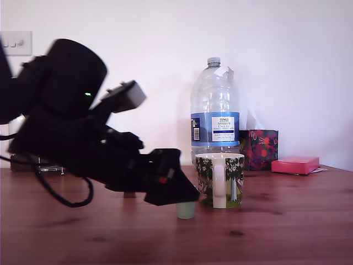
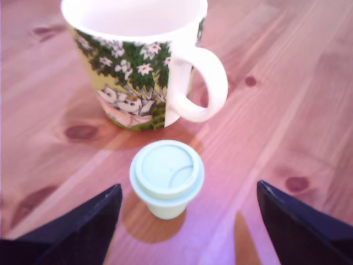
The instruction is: Pick up the coffee capsules from the table one by one and drop them inside the nearest coffee cup
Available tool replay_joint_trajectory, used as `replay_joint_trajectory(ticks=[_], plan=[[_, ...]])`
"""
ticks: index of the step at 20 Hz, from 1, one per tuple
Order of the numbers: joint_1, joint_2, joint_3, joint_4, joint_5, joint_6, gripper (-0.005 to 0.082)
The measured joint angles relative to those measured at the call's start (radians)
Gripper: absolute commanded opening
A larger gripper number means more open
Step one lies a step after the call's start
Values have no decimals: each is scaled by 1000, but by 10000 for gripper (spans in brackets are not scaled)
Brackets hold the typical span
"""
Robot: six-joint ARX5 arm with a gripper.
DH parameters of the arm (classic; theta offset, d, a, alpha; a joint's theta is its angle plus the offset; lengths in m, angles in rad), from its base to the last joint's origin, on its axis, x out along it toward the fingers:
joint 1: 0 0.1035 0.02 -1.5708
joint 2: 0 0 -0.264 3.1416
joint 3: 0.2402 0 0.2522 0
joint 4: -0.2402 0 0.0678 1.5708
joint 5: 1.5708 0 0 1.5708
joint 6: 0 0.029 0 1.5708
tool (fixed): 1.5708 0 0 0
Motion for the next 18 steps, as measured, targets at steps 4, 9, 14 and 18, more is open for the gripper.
replay_joint_trajectory(ticks=[4, 9, 14, 18], plan=[[0, 41, 83, -119, 8, 0, 709], [0, 43, 129, -183, 8, 0, 336], [0, 48, 129, -200, 8, 0, 214], [0, 48, 129, -202, 8, 0, 177]])
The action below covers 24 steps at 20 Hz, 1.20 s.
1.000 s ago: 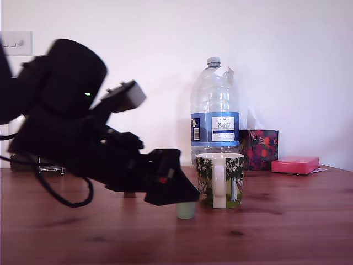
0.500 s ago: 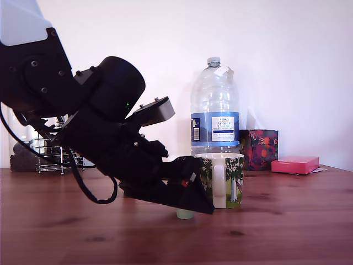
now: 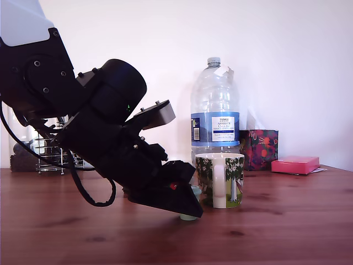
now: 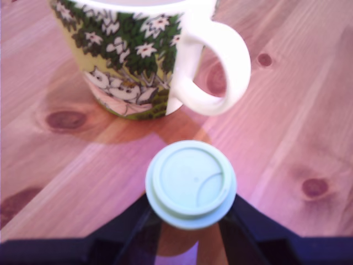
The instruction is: Pick up the coffee capsules from the table one by one and drop them inside the nearest coffee cup
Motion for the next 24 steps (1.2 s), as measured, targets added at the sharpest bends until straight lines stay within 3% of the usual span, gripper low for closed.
replay_joint_trajectory(ticks=[8, 14, 19, 24], plan=[[0, -10, 6, -38, 0, 0, 162], [20, -157, 6, -175, -12, 7, 162], [26, -296, 6, -163, -18, 7, 162], [26, -308, 66, -171, -17, 7, 162]])
